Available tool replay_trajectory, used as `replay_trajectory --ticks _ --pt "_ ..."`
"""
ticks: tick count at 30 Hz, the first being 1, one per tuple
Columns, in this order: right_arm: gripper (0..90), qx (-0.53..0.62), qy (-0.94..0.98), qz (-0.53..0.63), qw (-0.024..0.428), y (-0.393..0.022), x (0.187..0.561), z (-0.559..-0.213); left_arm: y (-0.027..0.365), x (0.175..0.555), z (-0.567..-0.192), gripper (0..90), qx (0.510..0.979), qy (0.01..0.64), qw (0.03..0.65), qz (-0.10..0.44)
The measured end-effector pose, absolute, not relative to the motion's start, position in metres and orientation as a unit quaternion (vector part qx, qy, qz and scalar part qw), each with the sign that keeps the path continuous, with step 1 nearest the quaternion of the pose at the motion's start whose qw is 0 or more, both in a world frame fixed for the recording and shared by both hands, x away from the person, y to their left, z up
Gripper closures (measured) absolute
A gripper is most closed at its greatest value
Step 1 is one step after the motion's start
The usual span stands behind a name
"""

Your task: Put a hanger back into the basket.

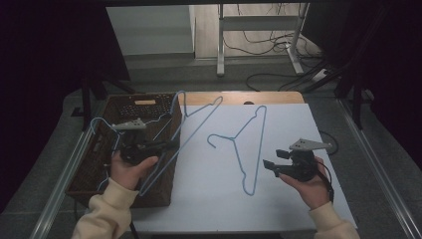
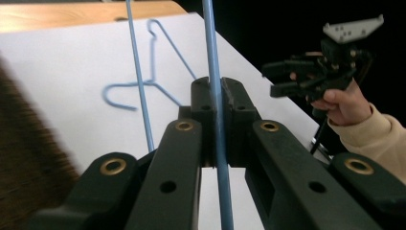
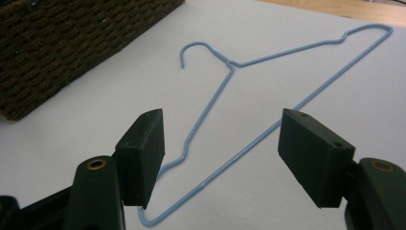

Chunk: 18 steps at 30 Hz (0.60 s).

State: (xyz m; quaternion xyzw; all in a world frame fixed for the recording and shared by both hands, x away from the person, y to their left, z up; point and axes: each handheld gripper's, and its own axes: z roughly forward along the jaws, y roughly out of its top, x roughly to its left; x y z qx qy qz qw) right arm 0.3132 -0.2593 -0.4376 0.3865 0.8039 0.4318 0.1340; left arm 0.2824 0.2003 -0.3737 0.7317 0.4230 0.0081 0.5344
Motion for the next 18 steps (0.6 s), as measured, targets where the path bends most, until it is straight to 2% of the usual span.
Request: replay_trajectory --ticks 10,18 --pt "32.7 0.39 0.809 0.42 0.128 -0.258 0.315 -0.443 0.264 0.281 -0.375 85.6 0.693 0.461 0.553 0.033" --pt "32.6 0.392 0.81 0.417 0.129 -0.258 0.315 -0.445 0.297 0.279 -0.391 85.6 0.681 0.488 0.545 0.037"
